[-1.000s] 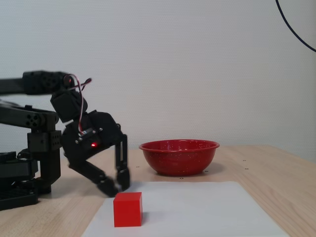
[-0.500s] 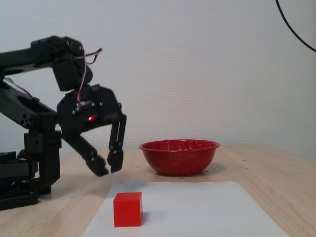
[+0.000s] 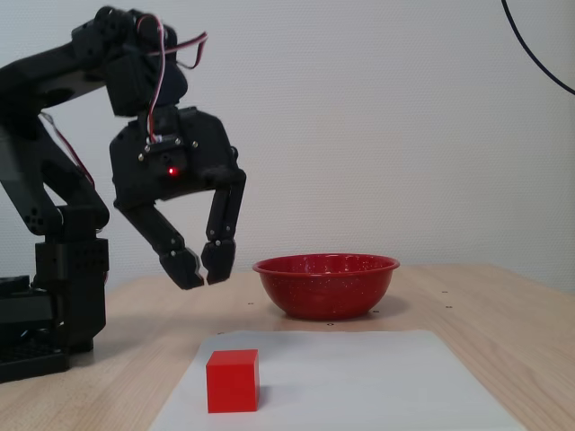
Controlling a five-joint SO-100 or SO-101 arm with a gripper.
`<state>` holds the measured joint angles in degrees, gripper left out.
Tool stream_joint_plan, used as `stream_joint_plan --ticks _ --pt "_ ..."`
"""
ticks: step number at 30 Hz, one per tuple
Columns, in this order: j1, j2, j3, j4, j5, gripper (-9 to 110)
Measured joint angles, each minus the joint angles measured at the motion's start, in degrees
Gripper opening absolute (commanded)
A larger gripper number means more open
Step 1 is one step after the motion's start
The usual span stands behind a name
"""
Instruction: Grasp the red cube and put it in the red bowl.
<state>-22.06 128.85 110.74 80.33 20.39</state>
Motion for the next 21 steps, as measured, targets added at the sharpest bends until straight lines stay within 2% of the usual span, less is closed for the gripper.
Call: stream_joint_plan --ticks 15,21 --pt "-6.24 -18.98 -15.91 1.67 4.22 10" --pt "-8.09 -23.20 -19.34 1.85 5.45 29"
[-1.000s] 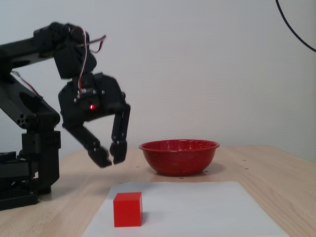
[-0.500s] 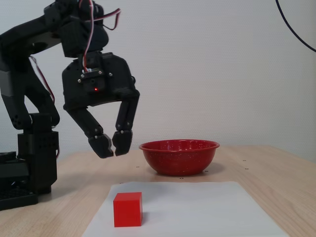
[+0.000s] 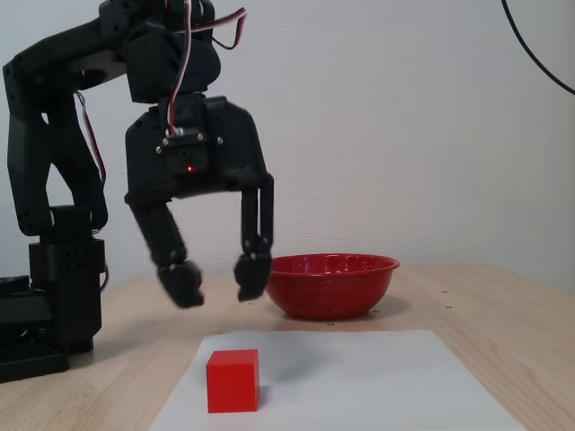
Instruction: Grasp the red cube and put it in the red bowl.
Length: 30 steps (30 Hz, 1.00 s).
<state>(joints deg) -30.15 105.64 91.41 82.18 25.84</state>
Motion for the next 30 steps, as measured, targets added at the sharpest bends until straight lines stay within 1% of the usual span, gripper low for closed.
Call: stream_joint_plan --ticks 2,6,13,20,30 --pt "0.00 -0.97 0.00 0.00 1.23 34" --pt "-0.35 -1.41 0.00 -0.70 1.93 41" --pt "-1.05 -3.34 2.37 -8.17 1.93 45" --pt "-1.05 -5.71 5.27 -12.13 2.37 50" --pt "-0.70 -7.12 8.53 -16.96 2.29 50"
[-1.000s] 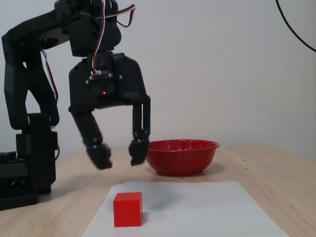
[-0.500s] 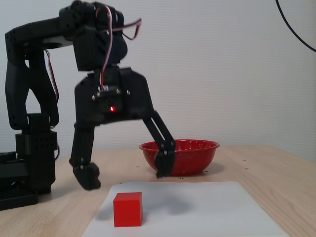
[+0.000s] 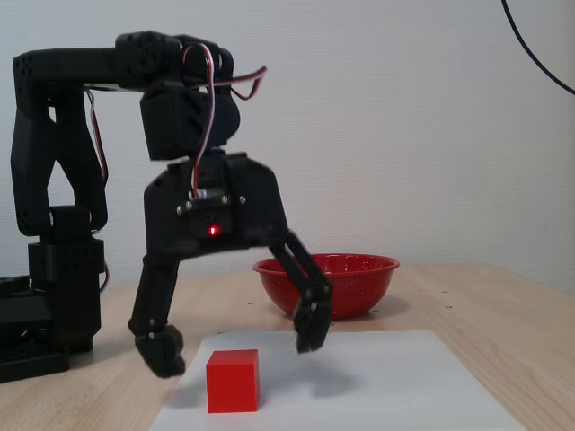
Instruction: Grasp the red cube and put it in the red bowl.
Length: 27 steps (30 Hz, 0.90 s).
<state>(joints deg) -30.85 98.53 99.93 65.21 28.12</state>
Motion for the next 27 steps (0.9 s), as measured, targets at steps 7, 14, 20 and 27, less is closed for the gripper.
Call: stream_joint_plan --ticks 7,14,20,27 --pt "0.88 -1.14 0.97 -1.67 0.00 48" --pt "1.76 -2.55 1.93 -3.69 0.00 46" --pt "1.76 -4.13 2.11 -3.87 0.00 44" --pt "2.64 -4.31 2.11 -4.83 -0.09 42"
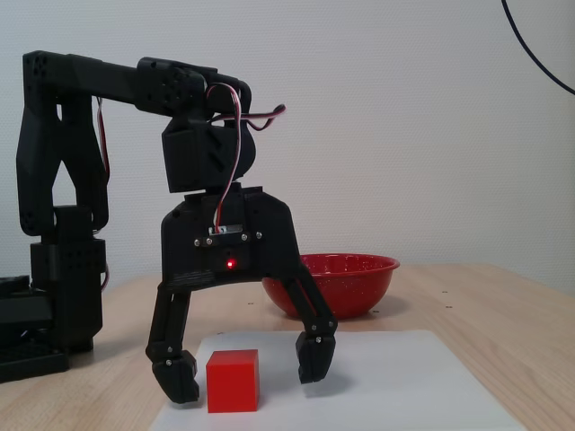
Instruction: Grasp the red cube and put it in the red bowl.
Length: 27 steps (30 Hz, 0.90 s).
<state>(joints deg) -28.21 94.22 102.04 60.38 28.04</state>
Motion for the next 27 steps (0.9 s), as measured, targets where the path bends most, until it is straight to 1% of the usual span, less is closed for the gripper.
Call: stream_joint_plan --ticks 5,9,11,15,21,27 --pt "-0.35 -0.88 0.00 -1.23 0.00 38" --pt "-0.53 -0.88 0.00 -1.23 0.00 29" --pt "-0.53 -0.88 0.00 -1.23 0.09 21" --pt "-0.62 -0.88 0.00 -1.23 1.14 0" --pt "-1.14 -0.88 0.00 -0.70 1.32 0" --pt "-2.02 -0.97 -4.39 8.17 1.14 0"
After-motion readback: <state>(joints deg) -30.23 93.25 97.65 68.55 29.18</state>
